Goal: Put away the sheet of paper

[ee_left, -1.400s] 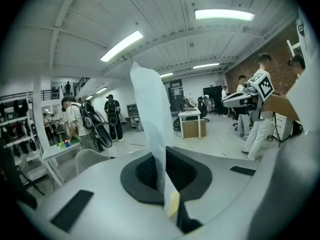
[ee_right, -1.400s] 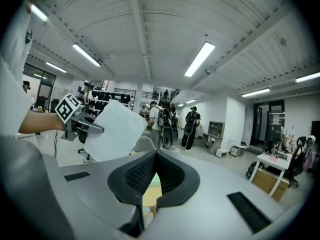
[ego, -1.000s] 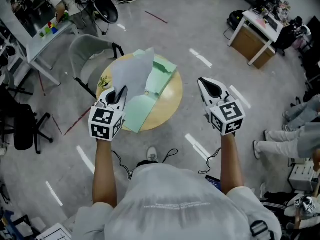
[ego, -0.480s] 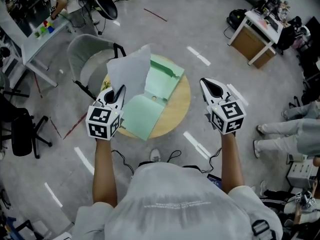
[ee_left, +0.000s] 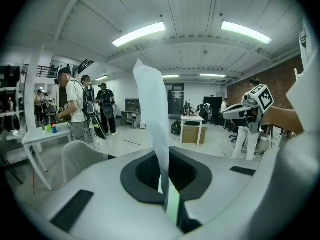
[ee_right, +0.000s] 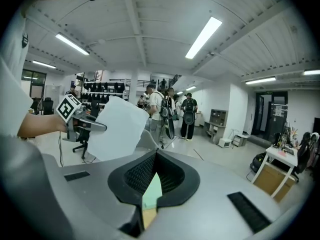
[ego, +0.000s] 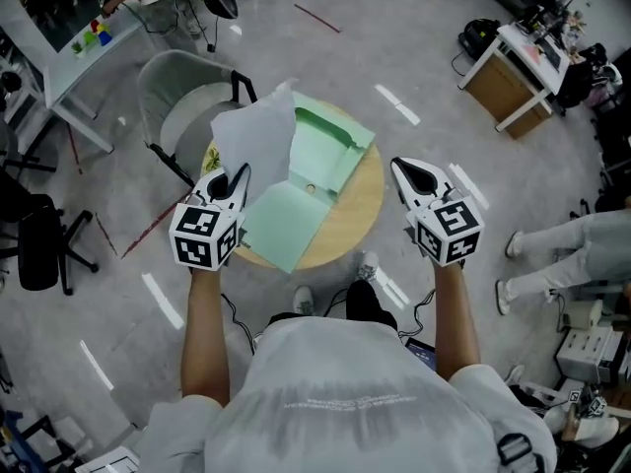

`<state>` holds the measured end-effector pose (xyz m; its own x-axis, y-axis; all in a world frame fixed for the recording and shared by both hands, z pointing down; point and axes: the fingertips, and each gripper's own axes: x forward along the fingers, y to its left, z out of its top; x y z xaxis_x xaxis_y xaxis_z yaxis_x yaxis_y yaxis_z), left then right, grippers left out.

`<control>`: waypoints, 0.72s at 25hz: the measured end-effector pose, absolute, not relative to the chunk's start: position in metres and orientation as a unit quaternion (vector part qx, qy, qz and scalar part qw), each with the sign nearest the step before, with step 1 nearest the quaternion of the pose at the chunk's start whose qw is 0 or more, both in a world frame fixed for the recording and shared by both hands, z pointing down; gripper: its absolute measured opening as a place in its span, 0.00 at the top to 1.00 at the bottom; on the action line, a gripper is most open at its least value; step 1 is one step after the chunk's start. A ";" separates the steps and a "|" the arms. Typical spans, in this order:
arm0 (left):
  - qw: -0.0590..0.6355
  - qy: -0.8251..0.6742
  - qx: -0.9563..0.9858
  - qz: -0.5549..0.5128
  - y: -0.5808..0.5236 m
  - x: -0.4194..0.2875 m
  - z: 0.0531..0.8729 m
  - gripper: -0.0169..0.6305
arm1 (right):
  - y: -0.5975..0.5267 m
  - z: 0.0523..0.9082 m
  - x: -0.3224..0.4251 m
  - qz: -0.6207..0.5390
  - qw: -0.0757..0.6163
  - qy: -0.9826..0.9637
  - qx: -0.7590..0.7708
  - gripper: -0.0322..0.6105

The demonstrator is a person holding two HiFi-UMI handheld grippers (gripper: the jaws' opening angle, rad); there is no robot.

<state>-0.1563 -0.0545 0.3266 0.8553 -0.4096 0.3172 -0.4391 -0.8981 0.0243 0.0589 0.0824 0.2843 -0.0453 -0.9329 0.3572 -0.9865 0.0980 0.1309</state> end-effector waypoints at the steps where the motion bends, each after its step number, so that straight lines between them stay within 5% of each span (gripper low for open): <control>1: 0.048 -0.221 0.962 0.155 -0.054 -0.154 0.329 0.95 | 0.081 0.286 0.062 0.074 0.181 -0.720 0.665 0.91; 18: 0.171 -0.386 0.896 0.139 -0.113 -0.150 0.381 0.95 | -0.047 0.339 0.103 0.088 0.207 -0.829 0.512 0.91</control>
<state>-0.1503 -0.1129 0.3806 0.6629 -0.6444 0.3812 -0.7395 -0.6432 0.1987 0.1028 -0.0474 0.3390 -0.3908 -0.8121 0.4333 -0.8851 0.4607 0.0652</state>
